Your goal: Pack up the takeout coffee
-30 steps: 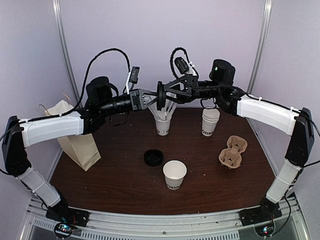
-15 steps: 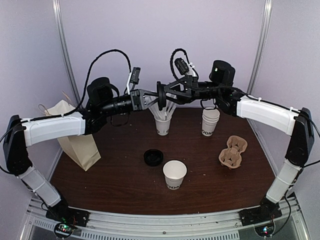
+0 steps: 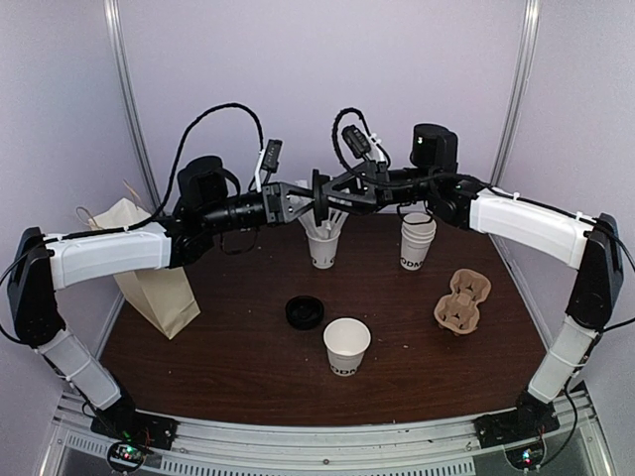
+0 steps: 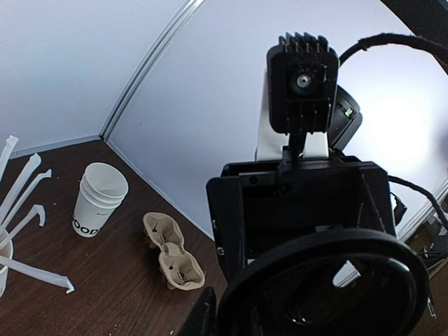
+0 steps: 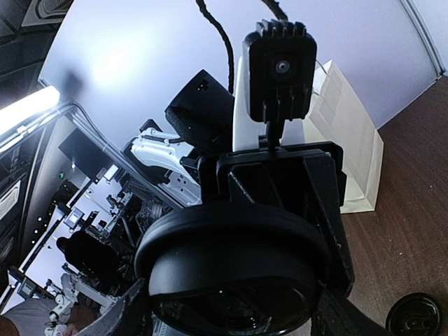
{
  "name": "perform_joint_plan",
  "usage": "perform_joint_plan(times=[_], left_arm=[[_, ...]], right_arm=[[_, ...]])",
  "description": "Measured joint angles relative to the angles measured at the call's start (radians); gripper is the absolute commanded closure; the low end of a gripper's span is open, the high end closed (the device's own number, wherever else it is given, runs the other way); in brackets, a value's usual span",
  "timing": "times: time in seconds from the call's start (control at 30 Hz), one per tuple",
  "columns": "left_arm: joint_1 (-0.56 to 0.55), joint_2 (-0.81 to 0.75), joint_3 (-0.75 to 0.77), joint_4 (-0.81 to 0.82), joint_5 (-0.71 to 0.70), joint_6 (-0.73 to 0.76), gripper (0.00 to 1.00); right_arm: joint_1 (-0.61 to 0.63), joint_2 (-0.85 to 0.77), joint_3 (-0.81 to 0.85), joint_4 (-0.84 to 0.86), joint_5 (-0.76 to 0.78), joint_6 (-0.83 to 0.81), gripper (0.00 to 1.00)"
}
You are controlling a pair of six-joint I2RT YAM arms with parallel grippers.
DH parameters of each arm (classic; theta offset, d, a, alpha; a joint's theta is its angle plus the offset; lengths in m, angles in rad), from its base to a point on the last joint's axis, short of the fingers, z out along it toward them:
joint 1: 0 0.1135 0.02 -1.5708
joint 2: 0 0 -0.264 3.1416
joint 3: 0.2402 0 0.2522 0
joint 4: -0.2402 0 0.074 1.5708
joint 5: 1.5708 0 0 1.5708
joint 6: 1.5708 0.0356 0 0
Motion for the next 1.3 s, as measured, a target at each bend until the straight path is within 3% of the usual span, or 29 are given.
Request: perform_joint_plan(times=[0.17,0.33,0.63,0.87,1.03,1.3], left_arm=[[0.0,0.0,0.0,-0.024,-0.015,0.018,0.54],[0.0,-0.016,-0.004,-0.133,-0.061,0.087,0.47],[-0.001,-0.219,-0.056,-0.483,-0.176,0.305,0.46],[0.0,-0.327,-0.097,-0.621,-0.293,0.405,0.46],[0.0,-0.332,-0.121,-0.67,-0.34,0.428,0.46],[0.0,-0.334,-0.138,-0.676,-0.372,0.432,0.46]], right_arm=[[0.003,0.0,0.019,-0.086,0.0,-0.055,0.32],[0.003,-0.003,0.063,-0.253,0.014,-0.187,0.32],[-0.002,-0.051,0.183,-0.831,0.198,-0.729,0.31],[0.072,-0.05,0.271,-1.189,0.447,-1.072,0.32],[0.171,0.008,0.331,-1.371,0.638,-1.215,0.33],[0.288,0.148,0.378,-1.514,0.859,-1.312,0.32]])
